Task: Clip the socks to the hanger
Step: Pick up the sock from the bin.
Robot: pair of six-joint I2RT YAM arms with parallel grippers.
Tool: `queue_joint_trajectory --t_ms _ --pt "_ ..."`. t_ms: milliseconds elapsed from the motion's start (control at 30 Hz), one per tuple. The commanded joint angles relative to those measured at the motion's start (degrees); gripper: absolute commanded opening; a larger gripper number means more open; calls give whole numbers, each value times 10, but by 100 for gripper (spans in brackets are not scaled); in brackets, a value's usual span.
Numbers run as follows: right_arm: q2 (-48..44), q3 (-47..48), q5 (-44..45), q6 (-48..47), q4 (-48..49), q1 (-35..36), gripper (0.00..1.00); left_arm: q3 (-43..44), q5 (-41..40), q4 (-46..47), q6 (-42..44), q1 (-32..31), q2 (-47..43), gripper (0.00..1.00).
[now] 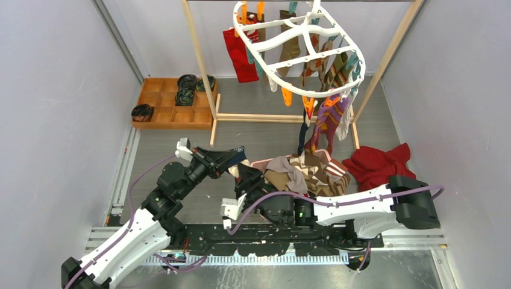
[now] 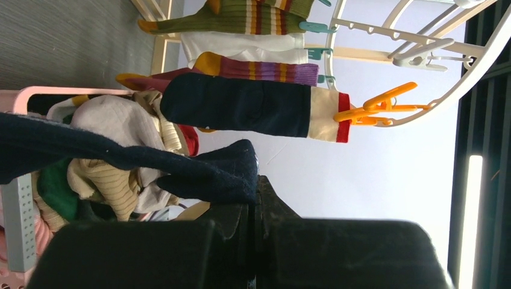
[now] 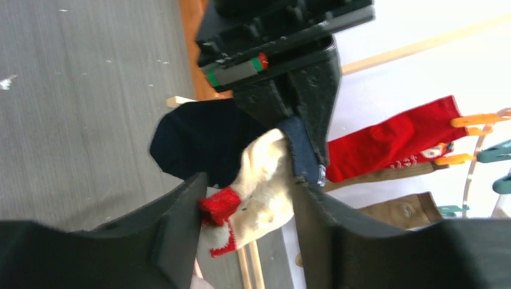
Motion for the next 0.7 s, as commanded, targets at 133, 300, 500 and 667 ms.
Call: queue_joint_trajectory --t_ms 133,300,500,667 --pt "-27 3 32 -13 72 -18 16 -6 -9 20 -11 5 -10 0" --pt "-70 32 -5 58 -30 -42 2 -3 -20 20 5 14 5 12" --pt "-69 146 -46 180 -233 -115 1 18 -21 -69 138 72 -16 45" --pt "17 269 -26 260 -398 -155 1 56 -80 -230 329 83 -88 59"
